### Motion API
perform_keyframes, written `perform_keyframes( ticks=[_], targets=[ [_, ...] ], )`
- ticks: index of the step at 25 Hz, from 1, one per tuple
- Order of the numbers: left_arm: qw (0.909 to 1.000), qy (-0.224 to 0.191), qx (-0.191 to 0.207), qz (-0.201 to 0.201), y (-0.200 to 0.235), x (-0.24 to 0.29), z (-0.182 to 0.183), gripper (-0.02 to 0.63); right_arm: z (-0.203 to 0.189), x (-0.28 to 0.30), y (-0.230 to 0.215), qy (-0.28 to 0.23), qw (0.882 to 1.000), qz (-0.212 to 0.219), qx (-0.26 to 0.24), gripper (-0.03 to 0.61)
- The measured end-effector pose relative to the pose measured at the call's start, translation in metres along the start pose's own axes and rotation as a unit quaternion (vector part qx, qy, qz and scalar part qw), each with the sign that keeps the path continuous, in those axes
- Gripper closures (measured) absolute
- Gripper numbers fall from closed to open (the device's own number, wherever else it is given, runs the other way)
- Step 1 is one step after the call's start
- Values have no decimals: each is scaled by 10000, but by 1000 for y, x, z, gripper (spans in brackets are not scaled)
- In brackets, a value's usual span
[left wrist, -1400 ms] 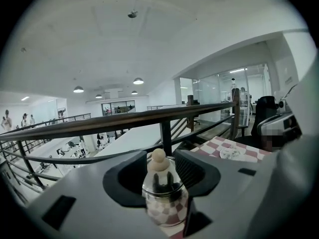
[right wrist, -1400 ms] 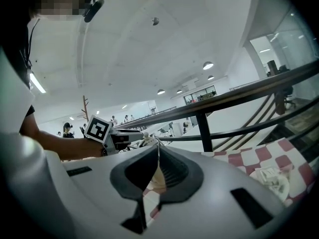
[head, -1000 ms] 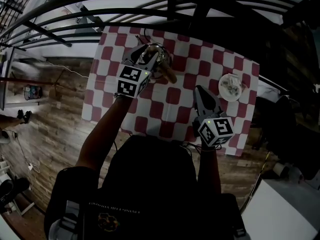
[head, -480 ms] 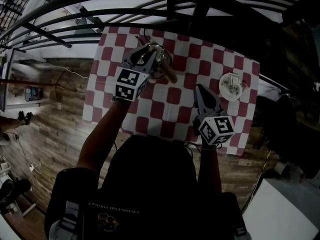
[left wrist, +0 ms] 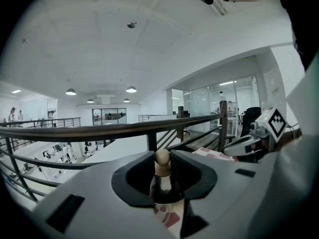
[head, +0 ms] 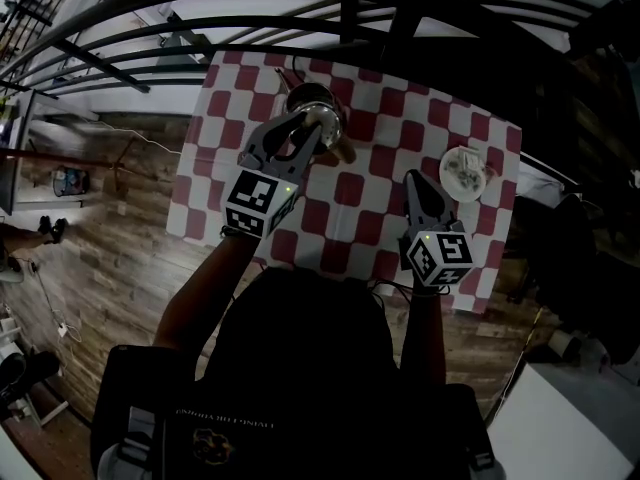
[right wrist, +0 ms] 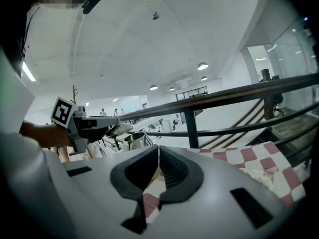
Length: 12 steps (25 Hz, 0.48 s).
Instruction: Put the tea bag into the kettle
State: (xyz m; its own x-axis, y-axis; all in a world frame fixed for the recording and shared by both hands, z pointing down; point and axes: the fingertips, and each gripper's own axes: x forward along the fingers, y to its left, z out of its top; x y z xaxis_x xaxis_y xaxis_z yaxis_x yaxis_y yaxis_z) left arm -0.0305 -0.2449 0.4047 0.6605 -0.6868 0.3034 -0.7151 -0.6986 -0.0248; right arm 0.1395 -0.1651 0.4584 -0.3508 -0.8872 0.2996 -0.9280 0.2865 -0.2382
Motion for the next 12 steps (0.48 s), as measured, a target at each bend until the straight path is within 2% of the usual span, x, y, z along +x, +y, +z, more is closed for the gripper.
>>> perform_keyframes(
  ticks=[3, 6, 10, 12],
  targets=[
    [9996, -2, -142, -248, -30, -9, -8, 511, -12, -8, -23, 163, 9992, -345, -152, 561],
    [9983, -49, -120, -568, -64, -11, -15, 511, -25, -15, -50, 357, 9959, -765, -324, 561],
    [9948, 152, -117, -998, -101, -5, -34, 511, -43, -25, -89, 753, 9818, -1455, -966, 560],
    [9934, 173, -15, -1130, -114, 0, -38, 511, -51, -28, -109, 897, 9748, -1727, -1087, 560]
  ],
)
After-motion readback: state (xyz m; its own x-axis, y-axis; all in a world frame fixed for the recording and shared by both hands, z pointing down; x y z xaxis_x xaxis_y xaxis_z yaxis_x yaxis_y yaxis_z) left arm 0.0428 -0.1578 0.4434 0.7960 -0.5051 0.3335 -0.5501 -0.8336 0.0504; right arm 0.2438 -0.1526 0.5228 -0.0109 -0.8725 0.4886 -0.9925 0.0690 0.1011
